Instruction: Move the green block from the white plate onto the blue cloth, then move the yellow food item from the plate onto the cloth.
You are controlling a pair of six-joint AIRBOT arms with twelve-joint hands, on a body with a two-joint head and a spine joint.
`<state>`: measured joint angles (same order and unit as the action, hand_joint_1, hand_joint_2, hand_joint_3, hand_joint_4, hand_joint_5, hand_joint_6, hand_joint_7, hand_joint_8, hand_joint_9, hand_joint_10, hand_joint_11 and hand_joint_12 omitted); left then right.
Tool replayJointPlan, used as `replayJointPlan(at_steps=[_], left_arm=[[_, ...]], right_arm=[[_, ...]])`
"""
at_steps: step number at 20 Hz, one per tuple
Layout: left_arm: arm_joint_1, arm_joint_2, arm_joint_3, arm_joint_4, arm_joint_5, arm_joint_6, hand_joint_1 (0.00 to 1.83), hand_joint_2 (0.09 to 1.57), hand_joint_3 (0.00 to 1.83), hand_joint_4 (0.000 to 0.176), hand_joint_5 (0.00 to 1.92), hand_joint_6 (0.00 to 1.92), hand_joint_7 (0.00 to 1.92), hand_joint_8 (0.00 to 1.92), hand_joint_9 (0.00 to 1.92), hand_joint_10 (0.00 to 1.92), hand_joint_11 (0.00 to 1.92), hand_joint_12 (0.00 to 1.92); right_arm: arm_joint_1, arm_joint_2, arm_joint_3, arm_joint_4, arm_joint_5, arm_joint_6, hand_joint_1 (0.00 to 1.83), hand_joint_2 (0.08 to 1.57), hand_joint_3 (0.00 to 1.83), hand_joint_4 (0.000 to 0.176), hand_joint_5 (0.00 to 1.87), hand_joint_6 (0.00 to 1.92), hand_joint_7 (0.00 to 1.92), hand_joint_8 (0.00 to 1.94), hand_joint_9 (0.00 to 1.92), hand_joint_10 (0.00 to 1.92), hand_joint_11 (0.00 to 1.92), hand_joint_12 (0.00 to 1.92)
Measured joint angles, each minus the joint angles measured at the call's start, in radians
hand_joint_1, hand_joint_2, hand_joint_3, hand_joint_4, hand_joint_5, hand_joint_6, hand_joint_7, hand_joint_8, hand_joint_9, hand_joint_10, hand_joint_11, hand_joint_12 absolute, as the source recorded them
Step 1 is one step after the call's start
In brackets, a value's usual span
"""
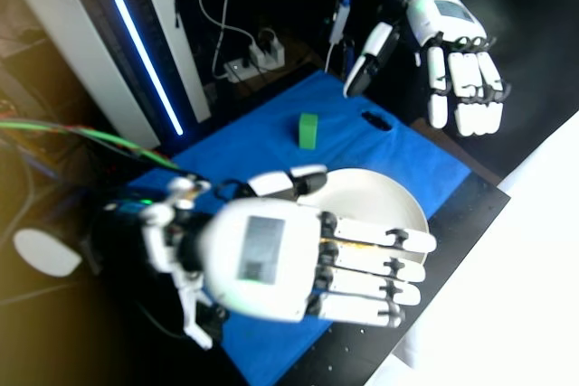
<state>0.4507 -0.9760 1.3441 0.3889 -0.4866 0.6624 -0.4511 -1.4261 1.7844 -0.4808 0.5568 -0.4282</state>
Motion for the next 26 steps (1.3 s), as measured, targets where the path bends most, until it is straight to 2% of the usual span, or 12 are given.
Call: replayJointPlan(at_steps=[4, 6, 7, 8, 11, 13, 15, 17, 22, 24, 25, 26], left_arm=[[-0.023, -0.005, 0.006, 0.008, 0.033, 0.000, 0.69, 0.75, 0.00, 0.176, 0.12, 0.00, 0.15, 0.00, 0.13, 0.00, 0.00, 0.31], [-0.025, -0.007, 0.006, 0.009, 0.034, 0.000, 0.68, 0.76, 0.00, 0.176, 0.13, 0.00, 0.15, 0.00, 0.13, 0.00, 0.00, 0.38], [-0.025, -0.007, 0.006, 0.013, 0.035, 0.000, 0.68, 0.77, 0.00, 0.176, 0.14, 0.00, 0.15, 0.00, 0.13, 0.00, 0.00, 0.42], [-0.025, -0.007, 0.006, 0.012, 0.039, 0.000, 0.66, 0.78, 0.00, 0.176, 0.14, 0.00, 0.17, 0.00, 0.16, 0.01, 0.00, 0.51], [-0.025, -0.019, 0.010, 0.011, 0.042, 0.000, 0.67, 0.78, 0.00, 0.176, 0.14, 0.00, 0.19, 0.00, 0.19, 0.01, 0.00, 0.61], [-0.025, -0.024, 0.010, 0.014, 0.041, 0.000, 0.68, 0.79, 0.00, 0.176, 0.13, 0.00, 0.19, 0.00, 0.19, 0.00, 0.00, 0.58], [-0.025, -0.026, 0.010, 0.014, 0.039, 0.000, 0.66, 0.80, 0.00, 0.176, 0.11, 0.00, 0.20, 0.00, 0.19, 0.00, 0.00, 0.59], [-0.026, -0.026, 0.010, 0.014, 0.041, 0.000, 0.64, 0.80, 0.00, 0.176, 0.11, 0.00, 0.20, 0.00, 0.19, 0.00, 0.00, 0.59], [-0.026, -0.026, 0.010, 0.014, 0.039, 0.000, 0.63, 0.79, 0.00, 0.176, 0.12, 0.00, 0.19, 0.00, 0.20, 0.00, 0.00, 0.61], [-0.026, -0.026, 0.010, 0.013, 0.039, 0.000, 0.62, 0.80, 0.00, 0.172, 0.12, 0.00, 0.19, 0.00, 0.22, 0.01, 0.00, 0.65], [-0.026, -0.026, 0.009, 0.013, 0.039, 0.000, 0.62, 0.81, 0.00, 0.169, 0.11, 0.00, 0.19, 0.00, 0.22, 0.00, 0.00, 0.62], [-0.026, -0.026, 0.010, 0.013, 0.038, 0.000, 0.63, 0.81, 0.00, 0.169, 0.10, 0.00, 0.19, 0.00, 0.22, 0.00, 0.00, 0.59]], right_arm=[[0.005, -0.016, 0.015, -0.115, -0.018, 0.001, 0.45, 0.86, 0.00, 0.000, 0.22, 0.00, 0.44, 0.00, 0.53, 0.03, 0.13, 1.34], [0.008, -0.028, 0.029, -0.179, -0.025, 0.003, 0.50, 0.89, 0.01, 0.000, 0.24, 0.00, 0.47, 0.01, 0.55, 0.03, 0.13, 1.41], [0.013, -0.034, 0.035, -0.213, -0.030, 0.004, 0.52, 0.92, 0.00, 0.015, 0.24, 0.00, 0.47, 0.00, 0.53, 0.02, 0.06, 1.52], [0.017, -0.035, 0.036, -0.228, -0.033, 0.004, 0.50, 0.96, 0.01, 0.003, 0.26, 0.00, 0.50, 0.01, 0.55, 0.02, 0.03, 1.55], [0.023, -0.041, 0.041, -0.276, -0.039, 0.005, 0.51, 1.01, 0.00, 0.035, 0.31, 0.00, 0.43, 0.00, 0.48, 0.00, 0.00, 1.39], [0.023, -0.050, 0.040, -0.297, -0.044, 0.005, 0.50, 0.98, 0.00, 0.001, 0.30, 0.00, 0.45, 0.01, 0.53, 0.03, 0.08, 1.51], [0.023, -0.055, 0.043, -0.302, -0.042, 0.005, 0.49, 1.03, 0.00, 0.000, 0.31, 0.00, 0.50, 0.01, 0.58, 0.03, 0.18, 1.43], [0.023, -0.063, 0.050, -0.319, -0.047, 0.005, 0.46, 1.05, 0.01, 0.015, 0.28, 0.00, 0.46, 0.00, 0.52, 0.01, 0.09, 1.36], [0.023, -0.087, 0.053, -0.334, -0.042, 0.005, 0.55, 0.96, 0.00, 0.000, 0.35, 0.00, 0.52, 0.00, 0.60, 0.02, 0.16, 1.45], [0.023, -0.088, 0.053, -0.336, -0.040, 0.005, 0.57, 0.95, 0.00, 0.000, 0.32, 0.00, 0.45, 0.00, 0.51, 0.00, 0.02, 1.42], [0.023, -0.088, 0.053, -0.336, -0.040, 0.005, 0.56, 0.94, 0.00, 0.021, 0.32, 0.00, 0.42, 0.00, 0.46, 0.00, 0.02, 1.34], [0.023, -0.088, 0.054, -0.336, -0.040, 0.005, 0.54, 0.94, 0.00, 0.013, 0.32, 0.00, 0.41, 0.00, 0.44, 0.00, 0.02, 1.33]])
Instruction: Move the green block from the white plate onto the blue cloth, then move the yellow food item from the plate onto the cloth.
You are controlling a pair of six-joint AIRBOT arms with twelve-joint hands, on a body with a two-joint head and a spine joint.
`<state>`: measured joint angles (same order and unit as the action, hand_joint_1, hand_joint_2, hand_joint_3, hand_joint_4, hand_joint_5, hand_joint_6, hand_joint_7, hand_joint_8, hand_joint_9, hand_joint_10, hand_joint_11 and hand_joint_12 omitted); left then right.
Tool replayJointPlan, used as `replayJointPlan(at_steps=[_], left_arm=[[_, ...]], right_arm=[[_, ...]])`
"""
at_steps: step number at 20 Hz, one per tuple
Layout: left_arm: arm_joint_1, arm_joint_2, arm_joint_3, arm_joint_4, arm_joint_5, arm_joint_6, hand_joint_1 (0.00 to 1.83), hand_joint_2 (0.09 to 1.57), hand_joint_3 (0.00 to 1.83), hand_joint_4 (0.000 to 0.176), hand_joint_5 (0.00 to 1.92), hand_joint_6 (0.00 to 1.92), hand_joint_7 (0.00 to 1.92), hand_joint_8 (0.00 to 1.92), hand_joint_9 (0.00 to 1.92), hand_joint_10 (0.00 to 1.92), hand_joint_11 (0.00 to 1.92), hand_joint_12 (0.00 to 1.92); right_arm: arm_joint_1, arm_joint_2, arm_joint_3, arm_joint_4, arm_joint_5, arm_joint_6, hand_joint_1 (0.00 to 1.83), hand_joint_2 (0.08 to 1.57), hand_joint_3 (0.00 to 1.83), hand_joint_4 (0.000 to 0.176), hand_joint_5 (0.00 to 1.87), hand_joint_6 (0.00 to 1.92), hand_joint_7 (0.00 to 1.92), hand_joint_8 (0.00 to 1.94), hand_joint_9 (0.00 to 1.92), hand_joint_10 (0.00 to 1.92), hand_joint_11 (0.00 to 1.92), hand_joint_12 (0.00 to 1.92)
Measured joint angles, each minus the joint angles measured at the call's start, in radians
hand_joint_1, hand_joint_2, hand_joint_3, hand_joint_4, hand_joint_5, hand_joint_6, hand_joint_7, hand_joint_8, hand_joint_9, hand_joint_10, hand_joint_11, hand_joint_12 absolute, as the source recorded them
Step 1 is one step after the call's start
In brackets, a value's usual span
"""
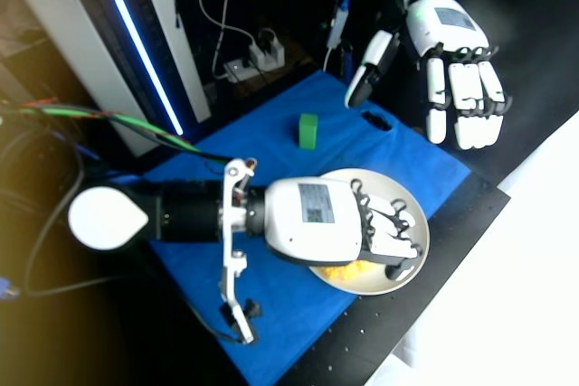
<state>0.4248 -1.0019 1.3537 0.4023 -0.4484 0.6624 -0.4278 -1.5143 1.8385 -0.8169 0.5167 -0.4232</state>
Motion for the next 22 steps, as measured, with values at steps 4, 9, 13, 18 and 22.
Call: replayJointPlan(at_steps=[4, 9, 13, 18, 22], left_arm=[[0.000, 0.000, 0.000, -0.001, -0.003, 0.000, 0.63, 0.83, 0.01, 0.175, 0.10, 0.00, 0.21, 0.01, 0.23, 0.01, 0.00, 0.59], [0.000, 0.000, 0.000, -0.006, -0.004, 0.000, 0.66, 0.84, 0.00, 0.176, 0.11, 0.00, 0.21, 0.00, 0.21, 0.00, 0.00, 0.54], [0.000, 0.000, 0.000, -0.006, -0.005, -0.001, 0.68, 0.83, 0.00, 0.176, 0.11, 0.00, 0.21, 0.00, 0.21, 0.00, 0.00, 0.56], [0.000, 0.000, 0.000, -0.006, -0.005, -0.004, 0.70, 0.84, 0.00, 0.176, 0.10, 0.00, 0.22, 0.01, 0.21, 0.00, 0.00, 0.62], [0.000, 0.000, 0.000, -0.006, -0.005, -0.004, 0.70, 0.83, 0.00, 0.162, 0.12, 0.00, 0.24, 0.00, 0.24, 0.00, 0.00, 0.71]], right_arm=[[0.000, -0.014, 0.007, 0.001, -0.006, 0.000, 0.50, 0.89, 0.00, 0.004, 0.30, 0.01, 0.19, 0.00, 0.18, 0.00, 0.00, 0.89], [-0.002, -0.040, 0.020, 0.000, 0.001, 0.000, 0.54, 0.77, 0.00, 0.000, 0.26, 0.00, 0.21, 0.01, 0.19, 0.01, 0.00, 0.66], [-0.034, -0.054, 0.053, -0.001, -0.006, 0.000, 0.55, 0.79, 0.00, 0.008, 0.27, 0.00, 0.24, 0.00, 0.24, 0.01, 0.00, 0.73], [-0.045, -0.056, 0.057, -0.009, -0.021, 0.000, 0.52, 0.76, 0.00, 0.000, 0.29, 0.00, 0.32, 0.01, 0.34, 0.02, 0.00, 0.99], [-0.050, -0.058, 0.058, -0.023, -0.030, 0.000, 0.56, 0.77, 0.00, 0.000, 0.32, 0.00, 0.42, 0.00, 0.44, 0.03, 0.00, 1.41]])
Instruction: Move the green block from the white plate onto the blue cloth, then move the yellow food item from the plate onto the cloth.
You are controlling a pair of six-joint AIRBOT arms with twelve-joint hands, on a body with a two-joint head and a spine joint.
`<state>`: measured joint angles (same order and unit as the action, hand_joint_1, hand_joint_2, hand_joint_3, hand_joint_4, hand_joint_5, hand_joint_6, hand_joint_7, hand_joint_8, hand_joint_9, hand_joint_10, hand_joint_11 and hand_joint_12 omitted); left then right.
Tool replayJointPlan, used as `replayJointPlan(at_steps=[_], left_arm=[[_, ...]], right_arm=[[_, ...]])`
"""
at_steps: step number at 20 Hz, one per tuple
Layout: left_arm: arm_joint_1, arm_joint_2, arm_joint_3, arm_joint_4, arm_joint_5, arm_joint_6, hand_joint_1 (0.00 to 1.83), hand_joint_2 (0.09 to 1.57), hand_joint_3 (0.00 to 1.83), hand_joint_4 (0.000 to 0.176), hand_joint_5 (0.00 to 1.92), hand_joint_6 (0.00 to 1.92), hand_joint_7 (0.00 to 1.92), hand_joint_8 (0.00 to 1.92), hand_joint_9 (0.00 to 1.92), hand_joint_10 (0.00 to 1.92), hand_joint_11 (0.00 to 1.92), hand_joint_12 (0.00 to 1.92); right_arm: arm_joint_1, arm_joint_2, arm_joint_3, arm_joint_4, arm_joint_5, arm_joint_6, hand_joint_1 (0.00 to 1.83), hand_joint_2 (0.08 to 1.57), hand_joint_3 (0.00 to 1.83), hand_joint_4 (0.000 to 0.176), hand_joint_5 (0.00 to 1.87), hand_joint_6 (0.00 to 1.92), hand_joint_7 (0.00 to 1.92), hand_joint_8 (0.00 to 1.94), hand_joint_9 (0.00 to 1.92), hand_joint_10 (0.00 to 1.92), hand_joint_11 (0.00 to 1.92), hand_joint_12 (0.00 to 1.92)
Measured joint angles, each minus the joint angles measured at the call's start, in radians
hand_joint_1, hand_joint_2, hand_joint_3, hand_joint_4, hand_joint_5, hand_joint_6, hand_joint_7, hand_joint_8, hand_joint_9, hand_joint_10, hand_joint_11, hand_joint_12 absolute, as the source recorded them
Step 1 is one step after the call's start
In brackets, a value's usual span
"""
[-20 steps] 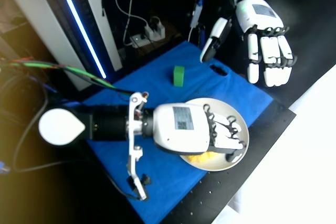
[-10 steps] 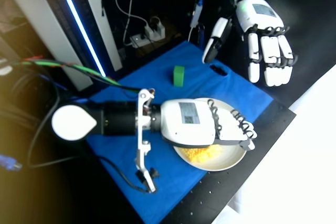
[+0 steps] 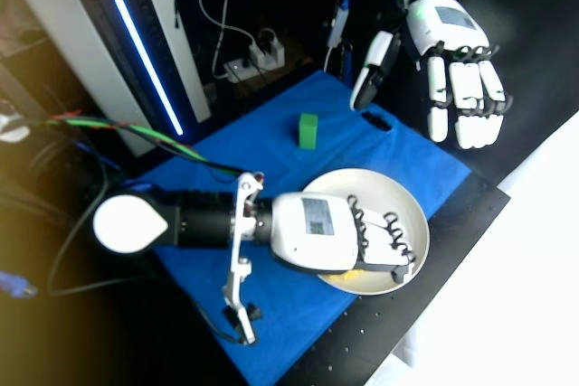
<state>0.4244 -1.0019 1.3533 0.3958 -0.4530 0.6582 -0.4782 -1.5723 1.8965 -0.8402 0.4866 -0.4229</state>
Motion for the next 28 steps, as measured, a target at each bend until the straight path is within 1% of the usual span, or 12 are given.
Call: replayJointPlan(at_steps=[3, 5, 11, 13, 14, 16, 20, 21, 25, 26, 27, 28], left_arm=[[-0.001, 0.000, 0.000, 0.000, 0.000, -0.002, 0.72, 0.83, 0.00, 0.168, 0.12, 0.00, 0.25, 0.00, 0.24, 0.00, 0.00, 0.66], [-0.001, 0.000, 0.000, 0.000, 0.000, -0.003, 0.72, 0.83, 0.00, 0.168, 0.12, 0.00, 0.25, 0.00, 0.24, 0.00, 0.00, 0.63], [-0.001, -0.004, 0.000, -0.002, -0.002, -0.004, 0.71, 0.83, 0.00, 0.176, 0.13, 0.00, 0.27, 0.00, 0.25, 0.00, 0.00, 0.60], [-0.001, -0.004, 0.000, -0.001, 0.000, -0.004, 0.71, 0.83, 0.00, 0.176, 0.13, 0.00, 0.27, 0.00, 0.25, 0.00, 0.00, 0.60], [-0.001, -0.004, 0.000, -0.002, -0.001, -0.004, 0.71, 0.83, 0.00, 0.176, 0.14, 0.00, 0.27, 0.01, 0.25, 0.00, 0.00, 0.60], [-0.001, -0.004, 0.000, -0.002, -0.001, -0.004, 0.70, 0.85, 0.00, 0.176, 0.15, 0.00, 0.27, 0.00, 0.24, 0.00, 0.00, 0.59], [-0.001, -0.004, 0.000, -0.002, -0.001, -0.005, 0.71, 0.84, 0.00, 0.176, 0.12, 0.00, 0.26, 0.00, 0.24, 0.00, 0.00, 0.58], [-0.001, -0.005, 0.000, -0.002, -0.001, -0.005, 0.71, 0.84, 0.00, 0.174, 0.13, 0.00, 0.26, 0.00, 0.25, 0.00, 0.00, 0.59], [-0.001, -0.006, 0.003, -0.002, 0.000, -0.005, 0.69, 0.84, 0.00, 0.176, 0.13, 0.00, 0.26, 0.01, 0.24, 0.00, 0.00, 0.59], [-0.001, -0.006, 0.006, -0.007, 0.000, -0.006, 0.70, 0.83, 0.00, 0.176, 0.13, 0.00, 0.27, 0.01, 0.25, 0.00, 0.00, 0.60], [-0.001, -0.006, 0.008, -0.009, 0.000, -0.006, 0.70, 0.83, 0.00, 0.176, 0.13, 0.00, 0.28, 0.01, 0.25, 0.00, 0.00, 0.60], [-0.001, -0.006, 0.011, -0.009, 0.002, -0.007, 0.69, 0.83, 0.00, 0.176, 0.13, 0.00, 0.29, 0.00, 0.27, 0.00, 0.00, 0.64]], right_arm=[[0.000, -0.004, 0.013, 0.003, -0.008, 0.000, 0.55, 0.77, 0.00, 0.000, 0.35, 0.01, 0.48, 0.01, 0.50, 0.05, 0.00, 1.53], [0.000, -0.010, 0.019, 0.006, -0.019, 0.000, 0.61, 0.84, 0.00, 0.000, 0.39, 0.00, 0.69, 0.14, 0.44, 0.95, 0.16, 1.73], [0.000, -0.019, 0.031, 0.006, -0.021, 0.000, 0.78, 0.98, 0.00, 0.000, 0.77, 0.01, 1.01, 0.01, 0.86, 0.24, 0.30, 1.32], [0.000, -0.019, 0.031, 0.009, -0.021, 0.000, 0.88, 1.00, 0.00, 0.000, 0.88, 0.01, 0.93, 0.00, 0.81, 0.14, 0.24, 1.32], [0.000, -0.019, 0.031, 0.013, -0.019, 0.002, 1.10, 1.02, 0.01, 0.000, 1.12, 0.53, 0.90, 0.01, 0.74, 0.04, 0.08, 1.44], [0.000, -0.020, 0.031, 0.020, -0.012, 0.003, 1.14, 1.06, 0.00, 0.000, 1.09, 0.78, 0.94, 0.01, 0.78, 0.04, 0.08, 1.52], [0.000, -0.022, 0.035, 0.025, -0.005, 0.004, 1.17, 1.06, 0.00, 0.000, 1.10, 0.78, 1.05, 0.03, 0.90, 0.08, 0.19, 1.54], [0.000, -0.025, 0.039, 0.028, -0.003, 0.004, 1.16, 1.06, 0.00, 0.000, 1.10, 0.78, 0.89, 0.01, 0.73, 0.03, 0.06, 1.55], [0.000, -0.026, 0.042, 0.060, 0.011, 0.003, 1.17, 1.07, 0.00, 0.000, 1.08, 0.80, 1.05, 0.02, 0.82, 0.03, 0.09, 1.45], [0.000, -0.026, 0.042, 0.074, 0.023, 0.002, 1.22, 1.08, 0.00, 0.000, 1.11, 0.76, 1.02, 0.76, 0.84, 0.03, 0.07, 1.48], [0.000, -0.020, 0.033, 0.088, 0.032, 0.002, 1.18, 1.08, 0.01, 0.000, 1.05, 0.85, 0.94, 0.39, 0.83, 0.02, 0.03, 1.46], [0.000, -0.007, 0.019, 0.096, 0.057, 0.002, 1.23, 1.08, 0.00, 0.000, 1.12, 0.73, 0.96, 0.89, 0.91, 0.04, 0.09, 1.51]])
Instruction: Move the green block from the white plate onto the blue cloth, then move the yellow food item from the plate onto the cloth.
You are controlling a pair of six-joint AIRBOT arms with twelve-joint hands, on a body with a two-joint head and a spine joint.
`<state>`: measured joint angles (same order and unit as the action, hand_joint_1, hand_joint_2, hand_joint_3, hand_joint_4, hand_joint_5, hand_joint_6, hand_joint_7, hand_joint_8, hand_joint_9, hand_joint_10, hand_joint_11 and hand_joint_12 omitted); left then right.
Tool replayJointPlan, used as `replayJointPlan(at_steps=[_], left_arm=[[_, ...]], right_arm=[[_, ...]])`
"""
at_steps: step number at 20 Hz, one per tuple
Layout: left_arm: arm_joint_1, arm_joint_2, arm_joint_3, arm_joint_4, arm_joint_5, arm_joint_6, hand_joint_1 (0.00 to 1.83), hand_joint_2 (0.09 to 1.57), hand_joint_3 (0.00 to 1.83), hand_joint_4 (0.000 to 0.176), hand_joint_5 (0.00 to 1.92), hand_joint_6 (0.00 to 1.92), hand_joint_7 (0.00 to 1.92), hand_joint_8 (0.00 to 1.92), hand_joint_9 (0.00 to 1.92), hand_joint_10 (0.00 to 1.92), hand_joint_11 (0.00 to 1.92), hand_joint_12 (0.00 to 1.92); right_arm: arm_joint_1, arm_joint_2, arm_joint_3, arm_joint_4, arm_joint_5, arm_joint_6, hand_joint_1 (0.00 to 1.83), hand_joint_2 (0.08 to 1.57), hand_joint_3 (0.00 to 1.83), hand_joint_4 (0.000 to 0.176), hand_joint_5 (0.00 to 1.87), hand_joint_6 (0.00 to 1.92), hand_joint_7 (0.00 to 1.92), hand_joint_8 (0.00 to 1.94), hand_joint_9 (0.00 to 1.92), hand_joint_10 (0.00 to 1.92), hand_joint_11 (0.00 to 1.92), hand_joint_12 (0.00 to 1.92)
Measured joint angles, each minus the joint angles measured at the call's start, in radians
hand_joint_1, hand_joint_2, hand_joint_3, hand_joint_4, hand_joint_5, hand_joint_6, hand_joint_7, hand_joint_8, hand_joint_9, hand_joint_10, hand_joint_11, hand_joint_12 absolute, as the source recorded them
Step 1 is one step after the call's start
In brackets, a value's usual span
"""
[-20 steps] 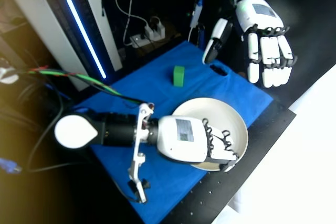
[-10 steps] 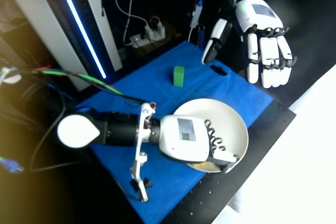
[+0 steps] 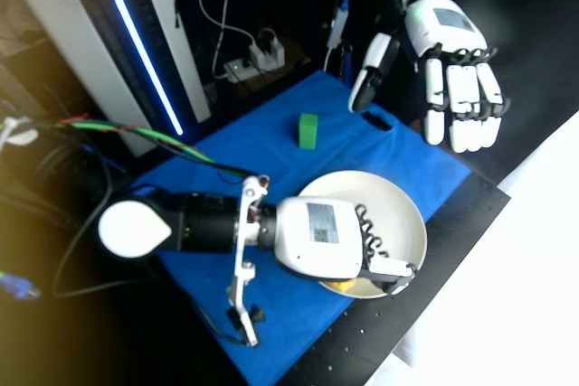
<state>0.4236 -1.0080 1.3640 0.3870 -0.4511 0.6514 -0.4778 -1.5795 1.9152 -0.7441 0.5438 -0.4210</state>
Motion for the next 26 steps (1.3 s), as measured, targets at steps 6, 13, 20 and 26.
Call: replayJointPlan(at_steps=[6, 13, 20, 26], left_arm=[[0.000, 0.000, 0.007, -0.010, 0.006, 0.000, 0.72, 0.82, 0.00, 0.164, 0.15, 0.01, 0.29, 0.01, 0.29, 0.01, 0.00, 0.70], [0.003, 0.000, 0.007, -0.014, 0.007, 0.000, 0.72, 0.80, 0.00, 0.168, 0.17, 0.00, 0.30, 0.00, 0.30, 0.00, 0.00, 0.72], [0.019, 0.000, 0.007, -0.033, 0.008, 0.000, 0.74, 0.86, 0.00, 0.172, 0.17, 0.00, 0.29, 0.00, 0.27, 0.00, 0.00, 0.61], [0.021, 0.001, 0.007, -0.039, 0.004, -0.015, 0.56, 0.78, 0.00, 0.165, 0.17, 0.01, 0.32, 0.00, 0.32, 0.01, 0.00, 0.89]], right_arm=[[0.027, 0.053, -0.062, 0.022, 0.082, 0.000, 1.25, 1.09, 0.00, 0.000, 1.02, 0.77, 1.08, 0.98, 1.01, 0.04, 0.12, 1.56], [0.031, 0.124, -0.146, 0.023, 0.132, -0.001, 1.23, 1.10, 0.00, 0.027, 1.00, 0.99, 1.01, 0.92, 1.03, 0.03, 0.22, 1.34], [0.031, 0.340, -0.368, -0.010, 0.225, -0.002, 1.21, 1.02, 0.00, 0.000, 1.22, 0.53, 0.74, 0.79, 0.52, 1.23, 0.30, 1.91], [0.012, 0.389, -0.486, -0.110, 0.291, 0.000, 1.27, 1.03, 0.00, 0.000, 1.13, 0.64, 1.22, 0.70, 0.99, 0.63, 0.54, 1.28]])
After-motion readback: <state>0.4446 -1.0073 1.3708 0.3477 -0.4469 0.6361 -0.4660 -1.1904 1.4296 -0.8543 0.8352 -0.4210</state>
